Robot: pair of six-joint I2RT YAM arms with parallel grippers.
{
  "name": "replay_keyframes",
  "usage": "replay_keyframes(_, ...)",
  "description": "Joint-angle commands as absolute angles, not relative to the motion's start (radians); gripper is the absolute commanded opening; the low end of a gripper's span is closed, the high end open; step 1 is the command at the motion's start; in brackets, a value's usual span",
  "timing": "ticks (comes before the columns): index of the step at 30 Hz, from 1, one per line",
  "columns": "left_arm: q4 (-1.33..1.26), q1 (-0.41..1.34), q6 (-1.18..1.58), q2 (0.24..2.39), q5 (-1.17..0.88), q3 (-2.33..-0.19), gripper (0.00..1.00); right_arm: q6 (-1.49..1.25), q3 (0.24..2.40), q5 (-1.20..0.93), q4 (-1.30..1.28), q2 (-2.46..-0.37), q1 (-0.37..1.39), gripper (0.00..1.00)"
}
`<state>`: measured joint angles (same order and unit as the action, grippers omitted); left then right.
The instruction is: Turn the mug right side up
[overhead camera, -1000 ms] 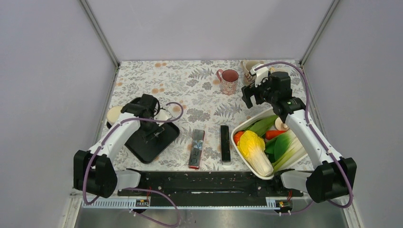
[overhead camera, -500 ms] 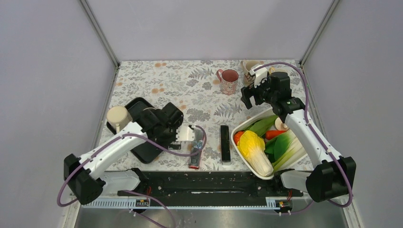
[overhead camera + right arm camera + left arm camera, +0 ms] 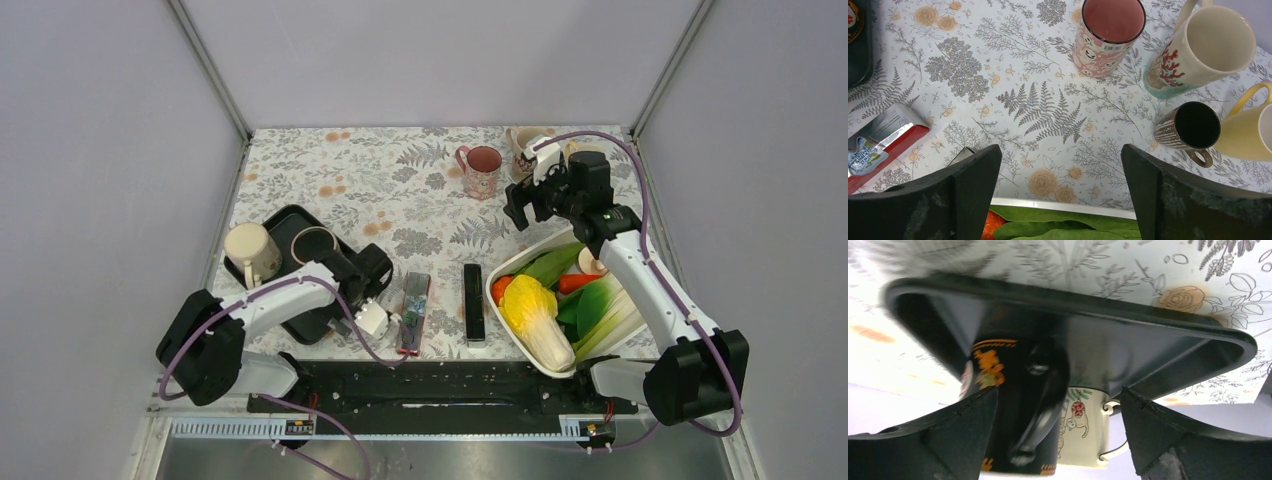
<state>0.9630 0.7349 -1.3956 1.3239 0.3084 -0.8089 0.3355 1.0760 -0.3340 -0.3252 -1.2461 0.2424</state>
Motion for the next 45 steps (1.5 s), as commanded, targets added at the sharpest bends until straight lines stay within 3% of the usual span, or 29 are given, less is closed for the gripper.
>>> replay_keyframes(1, 0.813, 0.669, -1.597, 1.343, 0.406, -0.723, 0.90, 0.333, 1.072, -0.376, -0.279, -1.227, 0.251, 0.99)
replay_keyframes(4, 0.655, 0.631, -1.661, 1.341, 0.442, -0.679, 0.66, 0.331, 1.072, -0.402, -0.276, -1.229, 0.250, 0.99)
replay_keyframes(11, 0.545, 0.616, -1.670, 1.357, 0.455, -0.657, 0.31, 0.328, 1.066, -0.447, -0.267, -1.221, 0.251, 1.00)
replay_keyframes(14, 0.550, 0.617, -1.634, 1.361, 0.439, -0.683, 0.04, 0.324, 1.065, -0.456, -0.261, -1.215, 0.250, 1.00)
replay_keyframes(15, 0.550, 0.616, -1.615, 1.359, 0.434, -0.700, 0.00, 0.322, 1.065, -0.463, -0.259, -1.216, 0.251, 0.99)
replay_keyframes(25, 0.615, 0.612, -1.226, 1.326, 0.290, -0.989, 0.00, 0.185, 1.042, -0.531, -0.158, -1.203, 0.250, 0.99)
replay_keyframes(32, 0.666, 0.482, -0.897, 1.343, 0.096, -1.143, 0.00, -0.121, 0.926, -0.602, 0.123, -1.218, 0.273, 0.99)
replay_keyframes(45, 0.576, 0.318, -0.551, 1.189, -0.332, -1.184, 0.00, -0.222, 1.022, -0.705, 0.355, -1.531, 0.601, 0.99)
